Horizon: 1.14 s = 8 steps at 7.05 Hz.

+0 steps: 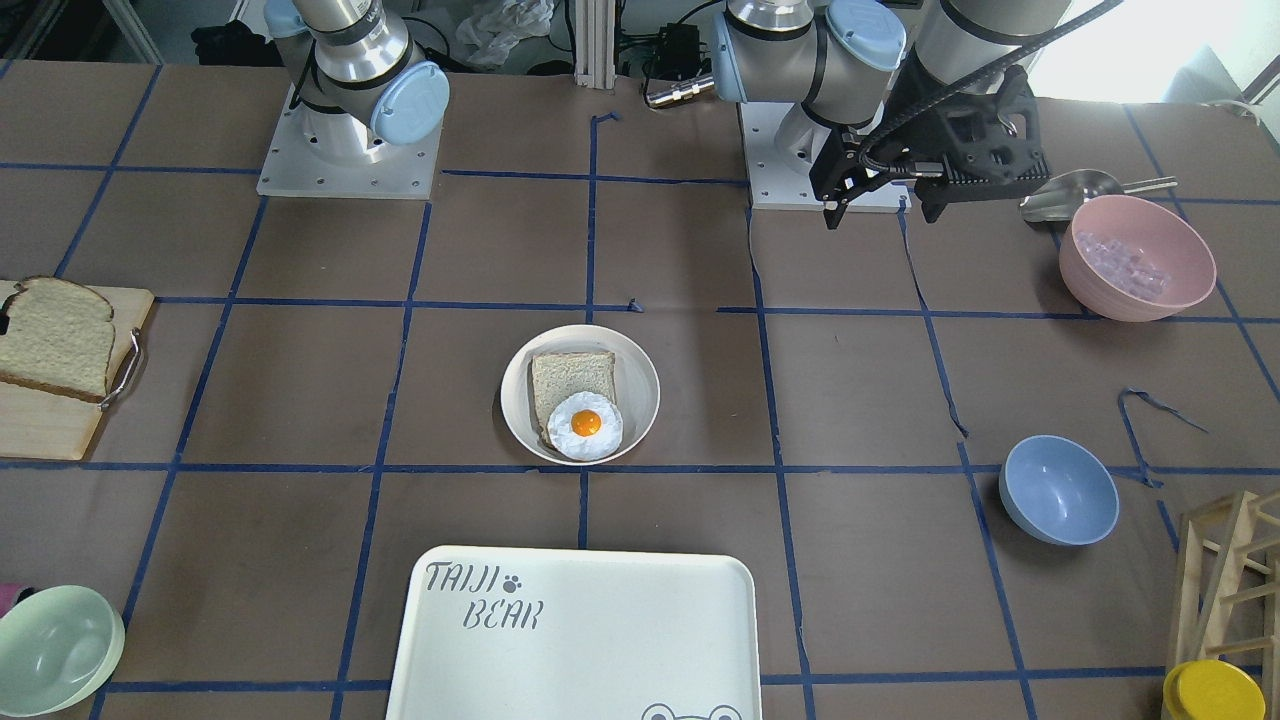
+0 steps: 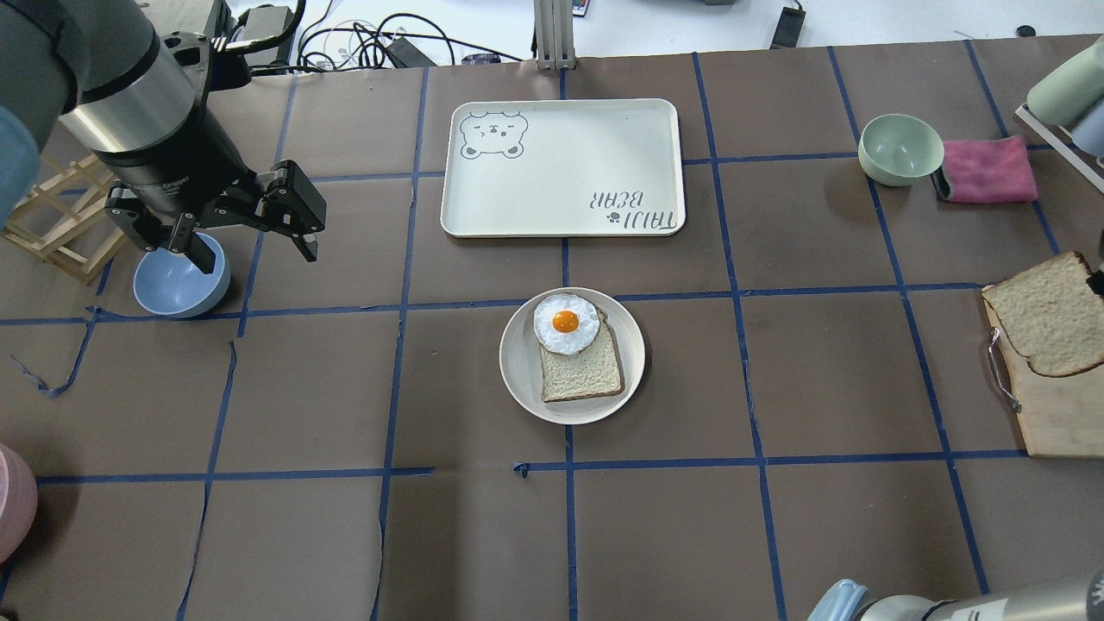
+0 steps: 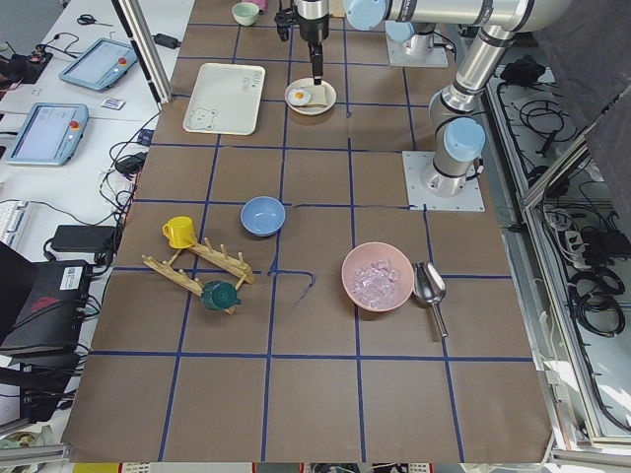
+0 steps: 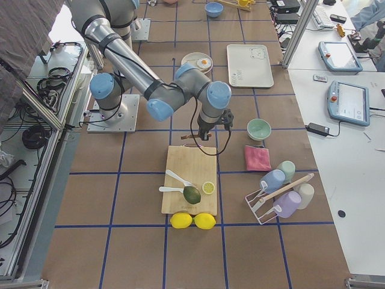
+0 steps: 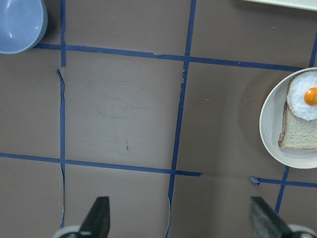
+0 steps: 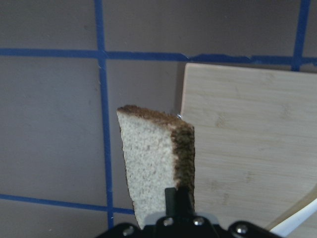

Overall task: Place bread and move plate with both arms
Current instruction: 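Lift the bread slice off the board with the right gripper, then carry the bread over the plate and lay it on the egg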

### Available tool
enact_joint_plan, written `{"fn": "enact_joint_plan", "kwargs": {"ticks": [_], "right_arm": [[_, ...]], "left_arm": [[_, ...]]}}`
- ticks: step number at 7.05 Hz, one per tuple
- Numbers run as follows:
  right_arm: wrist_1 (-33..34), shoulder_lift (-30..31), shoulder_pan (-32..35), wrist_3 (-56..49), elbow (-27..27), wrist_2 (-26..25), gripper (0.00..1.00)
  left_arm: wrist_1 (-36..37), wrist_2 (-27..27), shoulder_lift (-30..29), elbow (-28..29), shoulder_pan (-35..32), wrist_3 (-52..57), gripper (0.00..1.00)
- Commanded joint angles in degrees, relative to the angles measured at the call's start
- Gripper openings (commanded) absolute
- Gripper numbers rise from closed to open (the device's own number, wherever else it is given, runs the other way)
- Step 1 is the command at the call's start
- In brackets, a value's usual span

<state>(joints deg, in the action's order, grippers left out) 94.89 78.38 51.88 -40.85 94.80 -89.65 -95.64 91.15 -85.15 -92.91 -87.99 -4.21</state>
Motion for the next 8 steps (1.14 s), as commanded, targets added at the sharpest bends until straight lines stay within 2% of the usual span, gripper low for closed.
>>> {"fn": "enact_joint_plan", "kwargs": {"ticks": [1,2,3,4,5,6,7,8], "right_arm": [[-10.9,0.8,11.3,13.3,-5.4,3.8,0.00],[-10.7,1.0,17.2,21.7,-5.3,11.2,0.00],[-10.1,0.8,24.8,29.2,-5.2,14.6,0.00],[-6.1,0.1,32.9,35.4,-4.2,17.6,0.00],[1.4,-0.2,39.5,40.1,-0.5,23.2,0.00],[14.8,-0.6,44.4,46.4,6.9,26.6,0.00],[26.7,-1.0,46.6,49.6,14.5,28.5,0.00],[32.9,-1.1,46.8,48.9,19.8,30.7,0.00]], "left_arm": [[-0.3,0.2,0.4,-1.0,0.0,0.2,1.00],[-0.1,0.1,0.2,-1.1,0.0,0.1,1.00],[-0.1,0.1,0.3,-1.1,-0.1,0.2,1.00],[-0.2,0.1,0.4,-1.1,-0.1,0.3,1.00],[-0.2,0.0,0.3,-1.1,-0.1,0.4,1.00],[-0.2,-0.2,0.3,-1.1,-0.1,0.3,1.00],[-0.1,-0.2,0.3,-1.1,-0.1,0.3,1.00],[-0.3,0.0,0.4,-1.1,-0.1,0.6,1.00]]}}
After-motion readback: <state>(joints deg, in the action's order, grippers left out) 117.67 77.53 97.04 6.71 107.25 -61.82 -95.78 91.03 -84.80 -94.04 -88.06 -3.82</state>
